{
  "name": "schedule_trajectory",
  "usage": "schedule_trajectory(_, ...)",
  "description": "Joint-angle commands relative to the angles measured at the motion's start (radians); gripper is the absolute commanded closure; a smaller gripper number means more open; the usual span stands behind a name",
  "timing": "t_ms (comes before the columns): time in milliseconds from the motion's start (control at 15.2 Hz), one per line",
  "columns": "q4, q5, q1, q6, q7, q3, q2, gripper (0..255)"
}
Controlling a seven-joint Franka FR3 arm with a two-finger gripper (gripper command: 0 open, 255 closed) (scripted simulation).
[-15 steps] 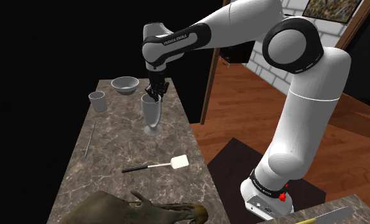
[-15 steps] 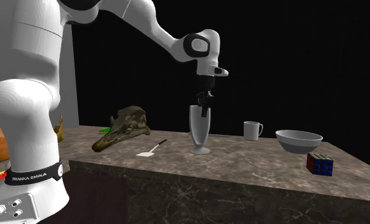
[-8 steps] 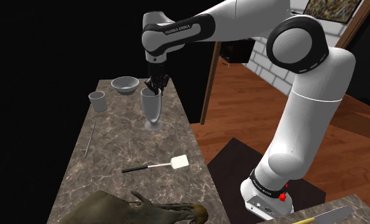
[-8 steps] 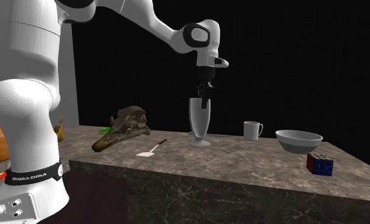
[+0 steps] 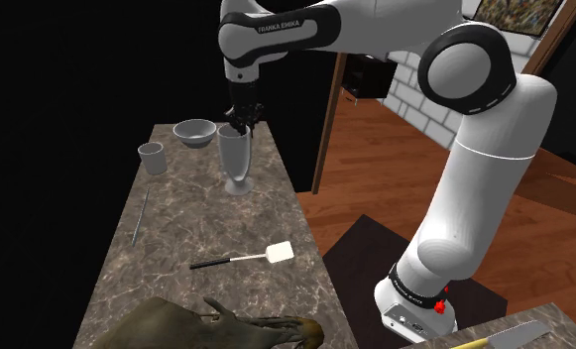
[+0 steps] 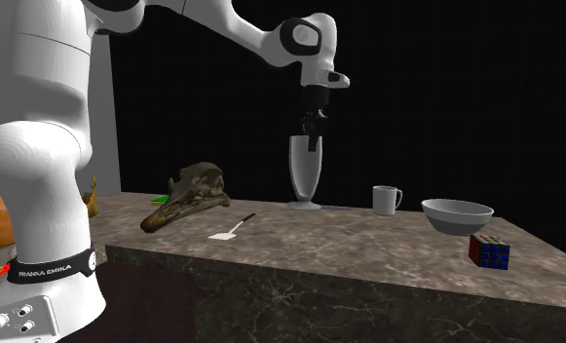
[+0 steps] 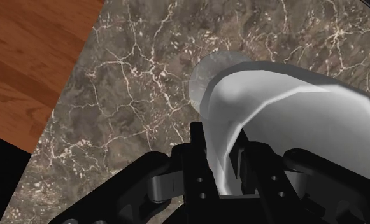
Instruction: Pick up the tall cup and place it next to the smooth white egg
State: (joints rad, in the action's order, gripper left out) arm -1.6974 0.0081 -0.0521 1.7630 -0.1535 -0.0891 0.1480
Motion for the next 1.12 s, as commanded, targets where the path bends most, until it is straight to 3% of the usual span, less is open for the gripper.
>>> schedule_trajectory(0,0.027,0.000,0.001,-0.028,0.001,0.001,-0.001,255)
schedule_trajectory(1056,0.274,-0.002,-0.001,-0.251,-0.003,-0.001,0.022,255)
